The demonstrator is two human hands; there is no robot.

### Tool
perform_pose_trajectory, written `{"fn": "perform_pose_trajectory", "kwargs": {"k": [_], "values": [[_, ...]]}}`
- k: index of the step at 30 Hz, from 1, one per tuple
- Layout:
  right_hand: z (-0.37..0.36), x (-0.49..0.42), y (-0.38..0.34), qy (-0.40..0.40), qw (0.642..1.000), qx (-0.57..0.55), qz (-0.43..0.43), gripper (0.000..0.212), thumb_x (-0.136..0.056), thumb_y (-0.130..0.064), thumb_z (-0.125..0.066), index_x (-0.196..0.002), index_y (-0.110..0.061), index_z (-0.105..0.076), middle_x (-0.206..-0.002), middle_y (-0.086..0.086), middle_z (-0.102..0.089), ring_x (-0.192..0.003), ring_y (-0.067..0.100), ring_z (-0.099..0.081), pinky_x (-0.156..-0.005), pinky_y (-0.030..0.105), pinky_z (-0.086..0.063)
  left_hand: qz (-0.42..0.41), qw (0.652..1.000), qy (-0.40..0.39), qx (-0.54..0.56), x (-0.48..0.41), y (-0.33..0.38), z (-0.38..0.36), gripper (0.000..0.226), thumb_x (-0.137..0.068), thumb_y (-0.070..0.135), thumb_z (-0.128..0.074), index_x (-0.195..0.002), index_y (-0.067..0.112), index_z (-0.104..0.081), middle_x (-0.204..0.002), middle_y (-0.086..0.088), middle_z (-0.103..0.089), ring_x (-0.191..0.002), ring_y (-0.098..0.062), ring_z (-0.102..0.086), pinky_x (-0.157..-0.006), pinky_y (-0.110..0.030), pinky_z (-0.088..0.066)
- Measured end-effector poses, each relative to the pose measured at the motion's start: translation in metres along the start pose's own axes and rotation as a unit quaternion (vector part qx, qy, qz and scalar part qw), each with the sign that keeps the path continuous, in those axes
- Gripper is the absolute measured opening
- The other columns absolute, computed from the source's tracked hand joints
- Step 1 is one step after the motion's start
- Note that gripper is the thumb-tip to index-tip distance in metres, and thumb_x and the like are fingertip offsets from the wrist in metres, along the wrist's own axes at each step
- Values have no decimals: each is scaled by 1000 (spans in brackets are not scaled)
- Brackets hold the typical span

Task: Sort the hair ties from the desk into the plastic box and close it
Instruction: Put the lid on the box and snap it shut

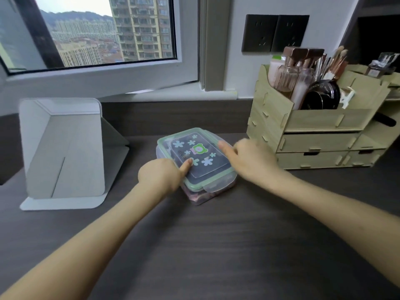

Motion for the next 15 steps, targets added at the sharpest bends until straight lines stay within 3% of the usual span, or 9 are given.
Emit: {"fn": "perform_pose_trajectory", "kwargs": {"k": [2, 4, 5, 8, 11, 13, 15], "values": [[11, -20, -4, 62, 993, 91, 45, 58, -95, -54, -29, -77, -8, -58, -87, 14, -61, -89, 34, -60, -63, 32, -36, 0, 998, -37, 55, 0, 3, -6, 50, -97, 45, -18, -144, 33, -28, -118, -14, -58, -98, -30, -56, -76, -34, -45], [-15, -37, -2, 0, 990, 133, 48, 61, -96, -52, -29, -105, -2, -62, -113, 19, -59, -106, 36, -55, -78, 37, -41, 28, 989, -68, 124, 4, 3, -13, 49, -99, 41, -17, -145, 26, -28, -128, -17, -54, -113, -34, -54, -94, -39, -44], [-29, -42, 0, -32, 990, 131, 45, 61, -97, -51, -29, -108, -1, -61, -118, 20, -59, -109, 37, -53, -83, 38, -42, 35, 983, -82, 160, 5, 2, -16, 52, -99, 43, -17, -142, 19, -34, -129, -18, -54, -116, -35, -52, -99, -41, -42], [-42, -47, 3, -57, 994, 78, 43, 53, -99, -44, -28, -100, -2, -61, -115, 21, -61, -105, 38, -56, -77, 35, -41, 70, 970, -74, 221, 7, -2, -17, 58, -100, 40, -18, -135, -1, -40, -125, -22, -55, -116, -34, -53, -98, -39, -42], [-42, -51, 10, -69, 997, 32, 32, 52, -100, -40, -27, -98, 1, -59, -116, 25, -60, -106, 39, -55, -81, 37, -42, 78, 946, -44, 313, 8, -1, -18, 47, -102, 18, -18, -145, -1, -18, -121, -28, -54, -112, -39, -53, -96, -44, -43], [-45, -55, 12, -78, 996, 12, 30, 51, -101, -39, -28, -80, -2, -55, -111, 26, -61, -103, 39, -56, -77, 35, -40, 78, 938, -45, 334, 5, -2, -22, 45, -102, 17, -16, -139, -5, -30, -119, -30, -56, -111, -39, -54, -96, -43, -43], [-50, -61, 16, -90, 996, -14, 22, 50, -100, -39, -29, -61, -11, -43, -92, 20, -61, -90, 36, -56, -69, 31, -34, 58, 942, -43, 327, 5, 0, -18, 49, -102, 25, -17, -125, -7, -45, -116, -28, -58, -110, -38, -55, -92, -39, -42]]}}
Point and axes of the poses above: each hand's wrist, its own x-axis away from the middle knuckle, its own z-axis out of the back of the hand, y = z × x, the point moved 10 cm from there along -x, towards the middle knuckle
